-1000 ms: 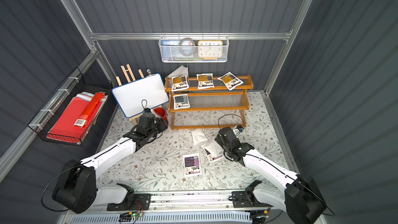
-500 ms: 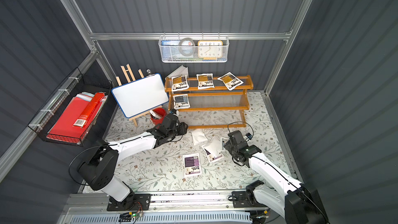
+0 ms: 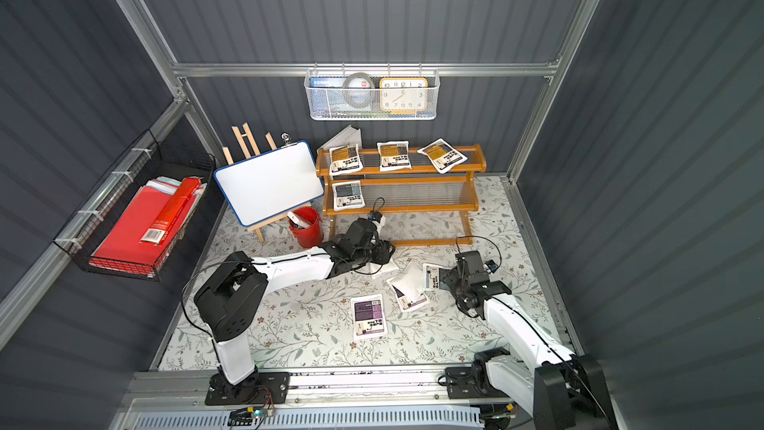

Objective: Place the bagged coffee beans on the shelf by color
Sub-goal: Pick up the bagged coffee beans at the center of the board.

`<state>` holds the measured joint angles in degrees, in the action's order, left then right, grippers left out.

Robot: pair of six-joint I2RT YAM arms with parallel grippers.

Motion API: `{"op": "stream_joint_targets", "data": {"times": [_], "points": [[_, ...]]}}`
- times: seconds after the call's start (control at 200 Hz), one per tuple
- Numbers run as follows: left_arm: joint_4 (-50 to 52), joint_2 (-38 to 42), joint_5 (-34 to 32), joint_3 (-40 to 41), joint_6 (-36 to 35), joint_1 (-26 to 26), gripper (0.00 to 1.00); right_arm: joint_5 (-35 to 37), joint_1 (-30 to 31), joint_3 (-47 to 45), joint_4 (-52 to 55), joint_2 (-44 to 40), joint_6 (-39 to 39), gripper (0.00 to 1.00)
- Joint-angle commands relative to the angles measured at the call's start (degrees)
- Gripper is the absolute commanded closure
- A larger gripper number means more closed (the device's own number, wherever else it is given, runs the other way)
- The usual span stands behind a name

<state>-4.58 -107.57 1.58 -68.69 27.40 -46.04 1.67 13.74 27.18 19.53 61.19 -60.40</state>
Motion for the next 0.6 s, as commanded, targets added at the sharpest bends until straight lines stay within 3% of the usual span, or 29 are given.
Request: {"op": "stream_joint_targets", "data": {"times": [0.0,0.285,0.595], "points": [[0.6,-1.1,0.6,-2.4,-2.4,-0.8,0.48,-3.4,-1.5,1.2,-1.2,1.2,2.5,0.30],[0.2,-0.4,-0.2,-1.1,-2.0,-0.8,0.48,-6.8,-3.7,-2.0,-7.0,3.3,0.1,0.30],[0.4,0.1,1.3,-0.8,-3.0,-0.8,0.48,-5.6,-7.1,6.9,-12.1,16.6,8.3,0.30]]}}
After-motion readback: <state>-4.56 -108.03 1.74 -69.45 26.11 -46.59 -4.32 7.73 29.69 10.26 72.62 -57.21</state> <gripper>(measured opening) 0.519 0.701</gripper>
